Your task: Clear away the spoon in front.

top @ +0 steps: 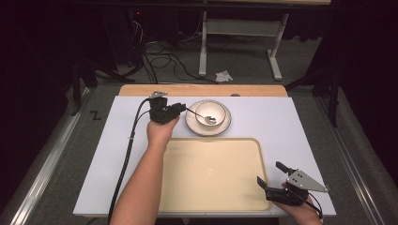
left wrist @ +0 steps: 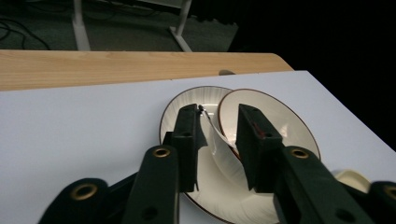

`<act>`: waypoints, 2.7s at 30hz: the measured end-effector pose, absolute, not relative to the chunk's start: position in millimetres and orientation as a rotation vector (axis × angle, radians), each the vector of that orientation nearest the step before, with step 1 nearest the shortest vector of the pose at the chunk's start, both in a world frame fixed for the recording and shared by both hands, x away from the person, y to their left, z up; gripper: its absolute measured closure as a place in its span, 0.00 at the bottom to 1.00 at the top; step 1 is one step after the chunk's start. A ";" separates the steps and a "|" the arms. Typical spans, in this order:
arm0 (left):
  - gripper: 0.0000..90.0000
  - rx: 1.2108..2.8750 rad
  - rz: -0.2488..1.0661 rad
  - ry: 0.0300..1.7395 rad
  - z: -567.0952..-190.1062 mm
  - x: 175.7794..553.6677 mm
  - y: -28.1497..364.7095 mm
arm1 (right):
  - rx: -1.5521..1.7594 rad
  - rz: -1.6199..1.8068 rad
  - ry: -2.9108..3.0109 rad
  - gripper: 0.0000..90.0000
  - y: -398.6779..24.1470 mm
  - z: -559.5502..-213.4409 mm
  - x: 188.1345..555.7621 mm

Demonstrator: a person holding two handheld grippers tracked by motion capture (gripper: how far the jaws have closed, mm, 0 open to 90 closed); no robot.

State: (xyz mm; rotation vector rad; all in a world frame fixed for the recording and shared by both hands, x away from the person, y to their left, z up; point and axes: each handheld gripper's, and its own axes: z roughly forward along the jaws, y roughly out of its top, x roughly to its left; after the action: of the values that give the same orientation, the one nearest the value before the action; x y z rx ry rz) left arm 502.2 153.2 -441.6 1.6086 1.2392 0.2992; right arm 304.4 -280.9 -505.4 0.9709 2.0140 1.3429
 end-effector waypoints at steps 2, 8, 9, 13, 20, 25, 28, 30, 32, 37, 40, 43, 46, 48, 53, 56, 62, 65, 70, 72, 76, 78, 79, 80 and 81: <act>0.72 1.584 0.313 1.263 -440.7 503.4 153.8 | 0.973 1.344 2.014 0.12 -281.0 -505.4 304.3; 0.87 1.573 0.296 1.281 -440.6 504.4 153.7 | 0.978 1.349 2.013 0.12 -281.3 -505.1 303.9; 0.90 1.573 0.296 1.281 -440.6 504.4 153.7 | 0.975 1.348 2.014 0.12 -281.4 -505.1 304.0; 0.99 1.556 0.279 1.244 -435.5 500.0 153.9 | 0.969 1.345 2.015 0.12 -281.3 -505.0 304.0; 1.00 1.534 0.331 1.193 -423.5 490.2 149.7 | 0.976 1.348 2.012 0.12 -280.2 -504.2 302.8; 1.00 1.537 0.335 1.159 -416.5 482.1 148.2 | 0.976 1.347 2.012 0.12 -280.2 -504.1 302.7; 1.00 1.533 0.341 1.130 -409.5 474.3 147.8 | 0.968 1.345 2.012 0.12 -280.5 -503.9 302.7; 1.00 1.534 0.341 1.117 -404.8 468.9 148.3 | 0.959 1.348 2.012 0.12 -280.7 -503.6 302.7; 1.00 1.528 0.341 1.096 -398.4 459.0 151.0 | 0.965 1.349 2.008 0.12 -281.0 -503.0 301.9; 1.00 1.523 0.351 1.073 -390.5 443.7 156.1 | 0.958 1.349 2.006 0.12 -282.9 -502.6 302.9; 1.00 1.522 0.341 1.053 -385.8 426.6 162.1 | 0.955 1.349 2.009 0.12 -282.2 -502.6 302.8; 1.00 1.520 0.352 1.030 -384.9 418.7 164.5 | 0.950 1.346 2.011 0.12 -281.6 -502.5 302.7; 1.00 1.512 0.336 1.022 -384.9 403.9 167.9 | 0.939 1.343 2.013 0.12 -281.2 -502.3 302.7; 1.00 1.519 0.323 1.015 -386.9 389.7 171.3 | 0.943 1.344 2.010 0.12 -280.9 -502.2 302.4; 1.00 1.510 0.316 0.996 -391.2 371.1 177.5 | 0.945 1.337 2.013 0.12 -279.9 -502.2 301.9; 1.00 1.490 0.307 0.981 -394.9 356.8 183.9 | 0.948 1.333 2.014 0.12 -279.8 -502.7 301.9; 1.00 1.467 0.266 0.965 -408.7 333.4 192.6 | 0.945 1.331 2.015 0.12 -280.0 -502.9 302.2; 1.00 1.463 0.256 0.963 -414.9 326.0 196.0 | 0.951 1.330 2.016 0.12 -279.7 -503.1 302.0; 1.00 1.441 0.224 0.972 -428.6 312.5 202.0 | 0.961 1.330 2.016 0.12 -279.1 -503.3 301.7; 1.00 1.428 0.216 0.975 -434.2 307.7 204.5 | 0.950 1.327 2.020 0.12 -279.1 -503.6 302.2; 1.00 1.409 0.194 0.984 -447.3 301.3 208.6 | 0.942 1.325 2.023 0.12 -278.9 -503.7 302.5; 1.00 1.389 0.183 0.985 -459.5 298.4 211.2 | 0.945 1.323 2.021 0.12 -278.3 -503.8 302.2; 1.00 1.383 0.177 0.989 -463.9 298.0 212.3 | 0.946 1.323 2.022 0.12 -278.2 -503.9 302.2; 1.00 1.374 0.165 0.997 -467.7 297.9 213.7 | 0.949 1.321 2.021 0.12 -278.1 -503.8 302.0; 1.00 1.365 0.153 1.004 -470.5 298.1 215.4 | 0.948 1.320 2.022 0.12 -278.1 -503.8 302.1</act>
State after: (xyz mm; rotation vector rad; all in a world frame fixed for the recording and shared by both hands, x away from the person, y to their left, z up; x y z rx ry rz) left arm 298.1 215.4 -470.5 1.3645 1.0040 0.1527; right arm 302.1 -278.1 -503.8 0.9477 2.0223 1.3199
